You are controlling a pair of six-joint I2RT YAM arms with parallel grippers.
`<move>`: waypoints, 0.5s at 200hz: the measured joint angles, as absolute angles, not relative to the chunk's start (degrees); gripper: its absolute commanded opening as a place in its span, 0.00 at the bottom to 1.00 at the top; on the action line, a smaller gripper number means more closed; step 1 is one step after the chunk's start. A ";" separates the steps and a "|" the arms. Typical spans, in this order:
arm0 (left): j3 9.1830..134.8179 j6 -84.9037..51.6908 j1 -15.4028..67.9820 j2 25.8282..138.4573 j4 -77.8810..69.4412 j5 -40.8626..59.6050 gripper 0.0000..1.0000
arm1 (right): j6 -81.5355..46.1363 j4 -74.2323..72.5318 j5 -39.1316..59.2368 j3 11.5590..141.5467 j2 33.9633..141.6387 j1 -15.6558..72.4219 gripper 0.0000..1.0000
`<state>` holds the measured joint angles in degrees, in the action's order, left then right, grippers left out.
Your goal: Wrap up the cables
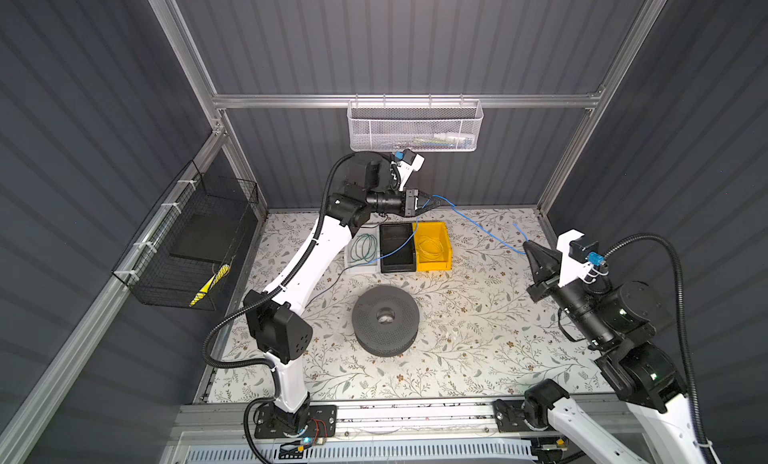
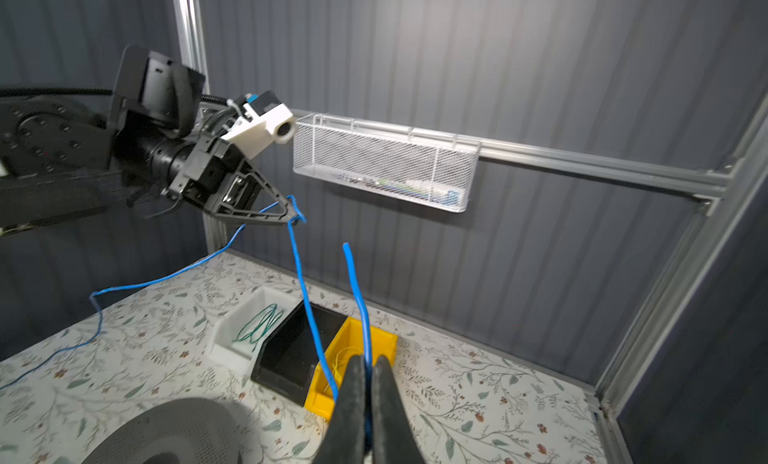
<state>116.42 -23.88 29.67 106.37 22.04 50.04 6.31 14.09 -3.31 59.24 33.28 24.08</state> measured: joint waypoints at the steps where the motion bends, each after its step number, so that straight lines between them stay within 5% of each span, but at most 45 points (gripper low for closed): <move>1: 116.36 -23.88 29.65 106.34 21.98 50.09 0.00 | 6.33 14.04 -3.49 59.27 33.30 24.08 0.00; 100: 111.11 -20.71 29.41 104.38 17.23 59.33 0.00 | 11.90 12.29 -24.64 74.06 46.54 24.80 0.00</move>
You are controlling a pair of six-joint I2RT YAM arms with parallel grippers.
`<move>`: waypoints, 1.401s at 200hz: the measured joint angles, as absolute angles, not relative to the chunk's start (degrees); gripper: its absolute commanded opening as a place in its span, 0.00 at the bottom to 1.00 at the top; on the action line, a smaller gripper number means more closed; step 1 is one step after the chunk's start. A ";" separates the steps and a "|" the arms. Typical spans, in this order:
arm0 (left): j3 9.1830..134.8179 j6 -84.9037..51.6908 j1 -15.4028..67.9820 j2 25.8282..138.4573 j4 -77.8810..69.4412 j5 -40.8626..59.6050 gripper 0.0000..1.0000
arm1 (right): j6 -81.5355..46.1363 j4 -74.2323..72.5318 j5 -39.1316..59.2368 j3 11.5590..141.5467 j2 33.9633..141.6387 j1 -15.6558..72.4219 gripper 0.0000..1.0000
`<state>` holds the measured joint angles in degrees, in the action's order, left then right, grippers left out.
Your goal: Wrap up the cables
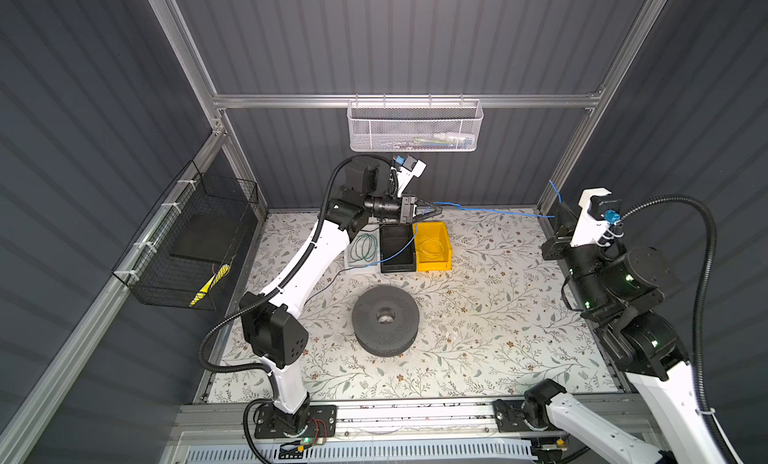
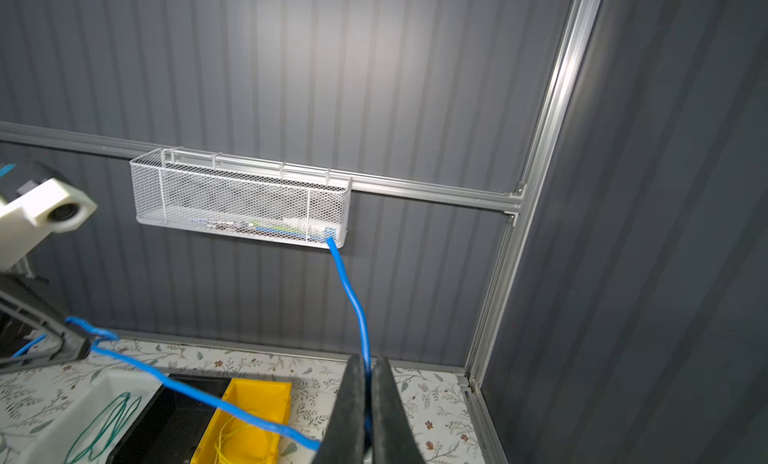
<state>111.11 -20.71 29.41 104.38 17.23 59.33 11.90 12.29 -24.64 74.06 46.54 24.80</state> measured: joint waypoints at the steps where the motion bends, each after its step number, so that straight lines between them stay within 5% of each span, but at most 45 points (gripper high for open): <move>1: 111.11 -20.56 29.41 104.38 17.21 59.51 0.00 | 11.99 12.40 -24.80 74.32 46.74 24.80 0.00; 59: 111.44 -13.39 29.19 104.49 21.12 63.07 0.00 | 11.27 18.13 -23.46 81.41 52.47 19.40 0.00; 154: 111.46 -6.66 28.64 107.26 28.05 64.18 0.00 | 3.53 25.15 1.69 84.47 53.32 7.68 0.00; 182: 111.48 -11.73 26.59 107.87 26.79 58.33 0.00 | 0.80 24.49 15.57 85.06 53.06 6.26 0.26; 193: 111.48 -13.85 25.39 108.05 26.79 54.43 0.00 | -1.26 23.68 17.87 85.67 52.84 5.45 0.49; 219: 111.70 -18.15 23.57 108.25 27.07 44.91 0.00 | -3.31 23.64 19.94 86.11 51.31 5.21 0.64; 280: 125.62 -11.42 31.75 111.90 35.75 27.75 0.00 | -8.03 29.67 29.04 100.51 59.81 4.97 0.71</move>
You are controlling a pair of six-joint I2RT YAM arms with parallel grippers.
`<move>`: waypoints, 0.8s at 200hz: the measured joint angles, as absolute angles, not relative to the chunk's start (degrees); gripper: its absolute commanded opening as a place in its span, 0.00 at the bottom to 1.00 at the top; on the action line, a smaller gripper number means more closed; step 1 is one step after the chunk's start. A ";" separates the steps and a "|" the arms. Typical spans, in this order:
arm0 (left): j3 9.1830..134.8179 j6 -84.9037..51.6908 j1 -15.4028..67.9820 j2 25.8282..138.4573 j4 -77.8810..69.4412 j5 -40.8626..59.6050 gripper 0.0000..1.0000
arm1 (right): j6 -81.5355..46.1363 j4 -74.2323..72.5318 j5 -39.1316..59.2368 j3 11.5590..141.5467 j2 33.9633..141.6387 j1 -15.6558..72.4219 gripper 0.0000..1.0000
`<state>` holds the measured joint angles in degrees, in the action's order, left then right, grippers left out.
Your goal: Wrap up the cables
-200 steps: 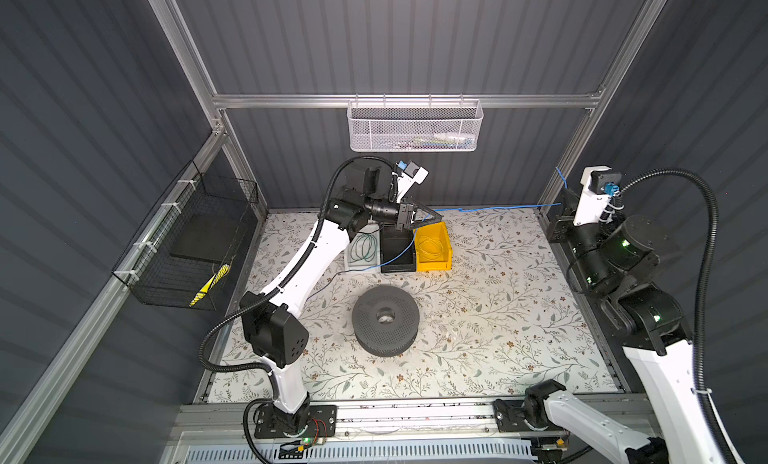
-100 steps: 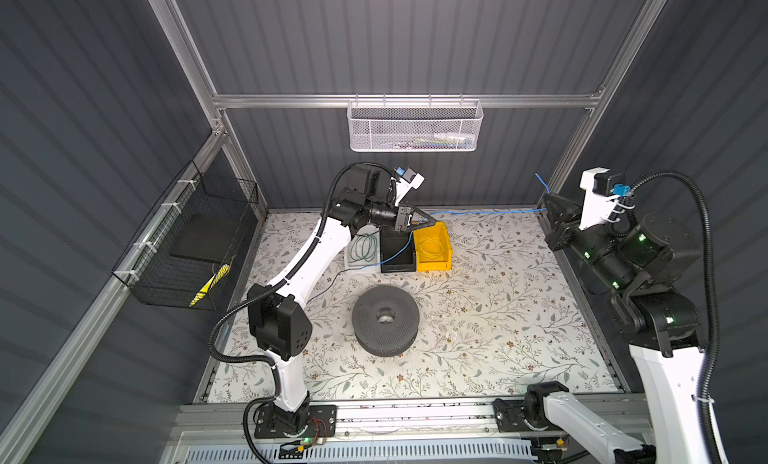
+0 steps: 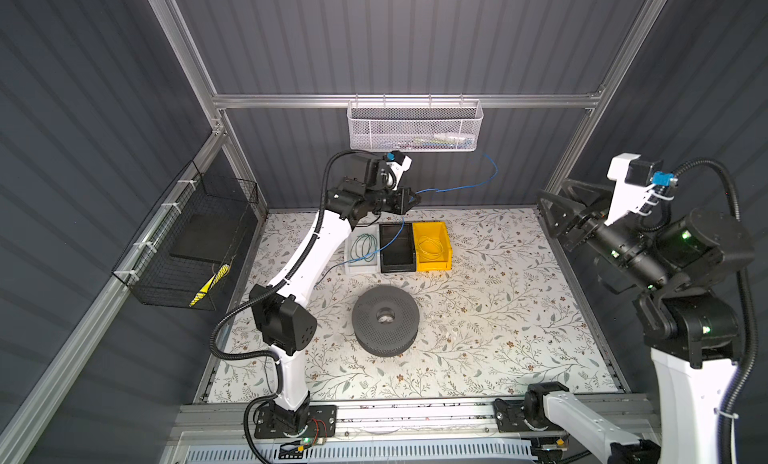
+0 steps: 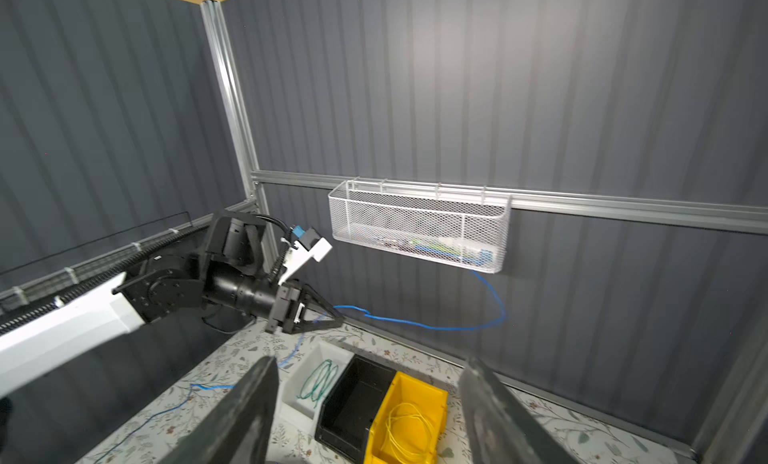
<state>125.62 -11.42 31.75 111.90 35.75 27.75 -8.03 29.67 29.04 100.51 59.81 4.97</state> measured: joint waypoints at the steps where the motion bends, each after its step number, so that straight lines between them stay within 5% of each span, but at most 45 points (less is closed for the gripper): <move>1: 125.73 -11.27 31.92 111.94 35.83 27.59 0.00 | -8.10 29.74 29.23 100.79 60.07 4.97 0.71; 73: 120.99 -0.43 39.16 111.96 36.42 23.92 0.00 | -7.16 41.71 35.81 108.22 78.70 8.71 0.70; 160: 121.01 7.90 40.21 109.51 36.23 25.74 0.00 | -2.35 45.34 36.23 94.32 78.76 8.88 0.62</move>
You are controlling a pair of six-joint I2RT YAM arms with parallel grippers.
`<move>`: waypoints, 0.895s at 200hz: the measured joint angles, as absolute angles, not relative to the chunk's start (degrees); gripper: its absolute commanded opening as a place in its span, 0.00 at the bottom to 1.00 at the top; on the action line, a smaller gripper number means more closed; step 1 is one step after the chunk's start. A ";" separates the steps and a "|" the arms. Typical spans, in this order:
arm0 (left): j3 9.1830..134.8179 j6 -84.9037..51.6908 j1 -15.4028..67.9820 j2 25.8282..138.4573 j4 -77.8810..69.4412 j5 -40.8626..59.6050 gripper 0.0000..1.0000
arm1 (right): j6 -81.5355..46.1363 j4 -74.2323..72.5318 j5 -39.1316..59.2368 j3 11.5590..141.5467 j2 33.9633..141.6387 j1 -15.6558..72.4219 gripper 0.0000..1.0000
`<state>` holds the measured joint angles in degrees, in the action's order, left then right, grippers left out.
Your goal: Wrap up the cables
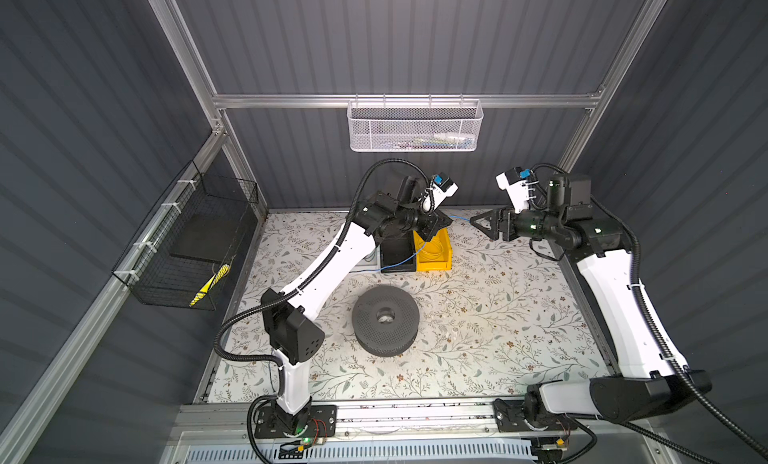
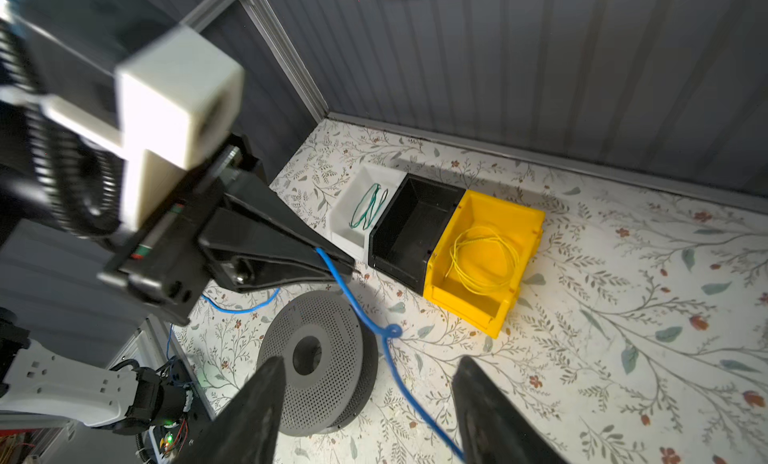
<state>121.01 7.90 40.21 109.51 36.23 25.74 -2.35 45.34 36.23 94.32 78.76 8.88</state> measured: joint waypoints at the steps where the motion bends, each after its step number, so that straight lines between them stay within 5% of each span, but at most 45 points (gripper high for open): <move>1: 121.01 7.97 40.21 109.49 36.21 25.76 0.00 | -2.33 45.32 36.21 94.15 78.78 8.91 0.62; 29: 121.01 8.67 40.21 109.45 36.25 27.59 0.00 | -2.24 45.04 36.05 92.73 78.81 8.91 0.49; 57: 121.01 8.86 40.21 109.34 36.23 29.30 0.00 | -2.81 44.25 36.01 92.31 78.81 8.91 0.19; 96: 121.01 8.84 40.21 108.81 36.23 30.48 0.00 | -2.83 43.05 36.07 89.80 78.37 8.97 0.03; 134: 121.01 8.84 40.21 107.87 36.23 31.62 0.00 | -3.88 41.82 36.67 86.61 77.54 8.99 0.19; 155: 121.71 8.88 40.21 107.63 36.45 32.21 0.00 | -4.03 41.19 38.52 85.14 76.49 8.99 0.42; 179: 123.70 9.47 40.21 107.63 37.80 33.04 0.00 | -3.64 40.36 40.91 84.53 75.09 8.99 0.47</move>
